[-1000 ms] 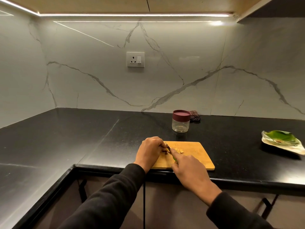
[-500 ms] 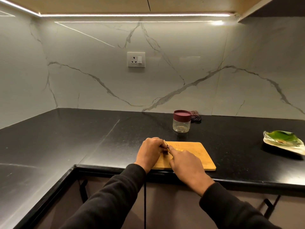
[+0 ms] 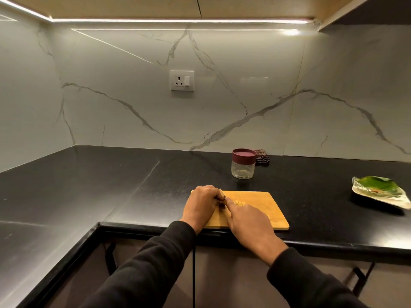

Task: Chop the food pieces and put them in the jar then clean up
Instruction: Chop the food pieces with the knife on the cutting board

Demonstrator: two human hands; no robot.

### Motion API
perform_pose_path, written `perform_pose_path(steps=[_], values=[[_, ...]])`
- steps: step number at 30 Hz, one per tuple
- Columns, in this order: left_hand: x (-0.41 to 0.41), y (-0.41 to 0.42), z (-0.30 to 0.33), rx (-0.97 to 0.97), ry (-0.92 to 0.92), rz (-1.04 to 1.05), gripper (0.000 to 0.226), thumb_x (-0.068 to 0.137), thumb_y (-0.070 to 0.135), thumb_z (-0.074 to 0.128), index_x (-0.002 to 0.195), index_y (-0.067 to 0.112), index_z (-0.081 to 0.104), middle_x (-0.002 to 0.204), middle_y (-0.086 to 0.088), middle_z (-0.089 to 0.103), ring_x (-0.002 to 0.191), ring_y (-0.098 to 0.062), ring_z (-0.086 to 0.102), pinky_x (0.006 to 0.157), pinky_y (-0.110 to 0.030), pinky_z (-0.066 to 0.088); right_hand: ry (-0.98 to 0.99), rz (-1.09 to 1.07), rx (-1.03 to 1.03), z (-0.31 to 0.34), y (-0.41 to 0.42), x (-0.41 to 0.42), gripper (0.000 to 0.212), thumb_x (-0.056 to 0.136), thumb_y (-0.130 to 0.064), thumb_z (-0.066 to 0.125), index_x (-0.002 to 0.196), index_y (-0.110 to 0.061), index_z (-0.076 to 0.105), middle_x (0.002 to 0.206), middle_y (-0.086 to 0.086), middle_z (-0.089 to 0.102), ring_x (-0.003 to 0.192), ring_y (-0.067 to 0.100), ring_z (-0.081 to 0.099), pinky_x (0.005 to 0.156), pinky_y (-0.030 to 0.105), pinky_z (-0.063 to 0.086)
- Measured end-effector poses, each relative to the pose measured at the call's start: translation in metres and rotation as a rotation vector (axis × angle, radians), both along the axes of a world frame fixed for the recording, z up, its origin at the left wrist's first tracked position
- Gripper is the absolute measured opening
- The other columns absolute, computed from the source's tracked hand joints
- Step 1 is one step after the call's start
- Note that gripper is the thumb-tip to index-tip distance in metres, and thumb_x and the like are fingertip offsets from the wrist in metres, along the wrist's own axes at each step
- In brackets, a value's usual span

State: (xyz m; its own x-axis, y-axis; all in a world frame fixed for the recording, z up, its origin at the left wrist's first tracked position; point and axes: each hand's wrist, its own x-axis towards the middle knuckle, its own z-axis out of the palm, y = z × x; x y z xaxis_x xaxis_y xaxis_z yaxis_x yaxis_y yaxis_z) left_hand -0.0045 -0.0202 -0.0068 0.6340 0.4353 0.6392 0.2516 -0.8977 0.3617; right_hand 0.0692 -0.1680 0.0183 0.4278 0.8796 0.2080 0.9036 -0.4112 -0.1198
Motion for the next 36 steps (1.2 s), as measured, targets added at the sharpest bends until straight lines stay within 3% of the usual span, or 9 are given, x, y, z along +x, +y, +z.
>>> perform_pose_path(steps=[4, 9, 17, 22, 27, 29, 32, 33, 36], values=[[0.000, 0.001, -0.001, -0.011, 0.002, -0.001, 0.011, 0.090, 0.009, 0.072, 0.089, 0.017, 0.079, 0.090, 0.005, 0.073, 0.076, -0.002, 0.065, 0.074, -0.007, 0.052, 0.022, 0.002, -0.030, 0.000, 0.000, 0.000, 0.057, 0.107, -0.028, 0.039, 0.160, -0.029, 0.017, 0.097, -0.001, 0.058, 0.081, 0.013, 0.053, 0.066, 0.027, 0.044], [0.000, 0.002, -0.001, -0.023, -0.007, 0.004, 0.008, 0.090, 0.012, 0.073, 0.086, 0.014, 0.079, 0.089, 0.002, 0.073, 0.077, -0.006, 0.067, 0.075, -0.020, 0.058, 0.106, 0.040, -0.064, -0.002, -0.015, -0.002, 0.060, 0.105, -0.027, 0.041, 0.161, -0.028, 0.018, 0.115, 0.002, 0.063, 0.092, 0.017, 0.055, 0.070, 0.029, 0.041], [-0.001, 0.001, 0.000, -0.025, 0.003, -0.004, 0.006, 0.090, 0.013, 0.073, 0.087, 0.015, 0.078, 0.090, 0.003, 0.072, 0.077, -0.005, 0.066, 0.075, -0.016, 0.056, 0.182, 0.028, 0.011, -0.010, -0.035, -0.005, 0.060, 0.104, -0.030, 0.041, 0.160, -0.035, 0.019, 0.088, -0.009, 0.050, 0.077, 0.009, 0.048, 0.061, 0.024, 0.033], [0.000, 0.001, 0.000, -0.020, 0.009, -0.015, 0.007, 0.090, 0.010, 0.072, 0.089, 0.014, 0.078, 0.092, 0.003, 0.072, 0.079, -0.006, 0.066, 0.076, -0.017, 0.056, 0.575, 0.007, 0.116, -0.012, -0.037, 0.001, 0.057, 0.102, -0.023, 0.049, 0.155, -0.034, 0.032, 0.094, -0.011, 0.061, 0.070, 0.007, 0.059, 0.053, 0.018, 0.044], [0.001, 0.003, -0.002, -0.012, 0.010, -0.012, 0.007, 0.091, 0.011, 0.071, 0.090, 0.015, 0.077, 0.093, 0.003, 0.071, 0.080, -0.006, 0.066, 0.076, -0.017, 0.057, 0.943, -0.049, 0.220, -0.011, -0.039, 0.005, 0.049, 0.103, -0.014, 0.049, 0.151, -0.026, 0.044, 0.061, -0.008, 0.054, 0.049, 0.002, 0.045, 0.046, 0.019, 0.035], [0.002, 0.004, -0.004, -0.022, 0.016, -0.014, 0.009, 0.091, 0.011, 0.071, 0.089, 0.016, 0.078, 0.093, 0.004, 0.071, 0.080, -0.006, 0.066, 0.076, -0.019, 0.057, 0.895, -0.049, 0.263, -0.008, -0.043, 0.000, 0.046, 0.104, -0.016, 0.049, 0.149, -0.026, 0.047, 0.070, -0.009, 0.058, 0.055, 0.002, 0.045, 0.047, 0.016, 0.034], [0.002, 0.006, -0.004, -0.035, 0.012, -0.010, 0.009, 0.090, 0.010, 0.072, 0.087, 0.017, 0.077, 0.092, 0.006, 0.070, 0.078, -0.005, 0.066, 0.075, -0.022, 0.058, 0.653, -0.027, 0.307, -0.002, -0.045, -0.007, 0.051, 0.102, -0.022, 0.050, 0.151, -0.030, 0.042, 0.118, -0.007, 0.066, 0.070, 0.002, 0.053, 0.054, 0.013, 0.040], [0.002, 0.006, -0.004, -0.039, 0.009, -0.007, 0.009, 0.090, 0.010, 0.073, 0.086, 0.017, 0.077, 0.091, 0.006, 0.070, 0.078, -0.004, 0.065, 0.075, -0.023, 0.058, 0.591, -0.026, 0.304, 0.000, -0.044, -0.008, 0.052, 0.102, -0.023, 0.050, 0.152, -0.030, 0.038, 0.119, -0.006, 0.068, 0.070, 0.004, 0.056, 0.054, 0.015, 0.042], [0.001, 0.004, -0.003, -0.053, 0.007, 0.002, 0.009, 0.090, 0.011, 0.072, 0.085, 0.017, 0.076, 0.090, 0.007, 0.070, 0.077, -0.003, 0.065, 0.074, -0.021, 0.057, 0.404, -0.027, 0.234, 0.005, -0.039, -0.012, 0.055, 0.103, -0.029, 0.047, 0.155, -0.035, 0.031, 0.090, -0.008, 0.065, 0.067, 0.006, 0.055, 0.050, 0.018, 0.036]])
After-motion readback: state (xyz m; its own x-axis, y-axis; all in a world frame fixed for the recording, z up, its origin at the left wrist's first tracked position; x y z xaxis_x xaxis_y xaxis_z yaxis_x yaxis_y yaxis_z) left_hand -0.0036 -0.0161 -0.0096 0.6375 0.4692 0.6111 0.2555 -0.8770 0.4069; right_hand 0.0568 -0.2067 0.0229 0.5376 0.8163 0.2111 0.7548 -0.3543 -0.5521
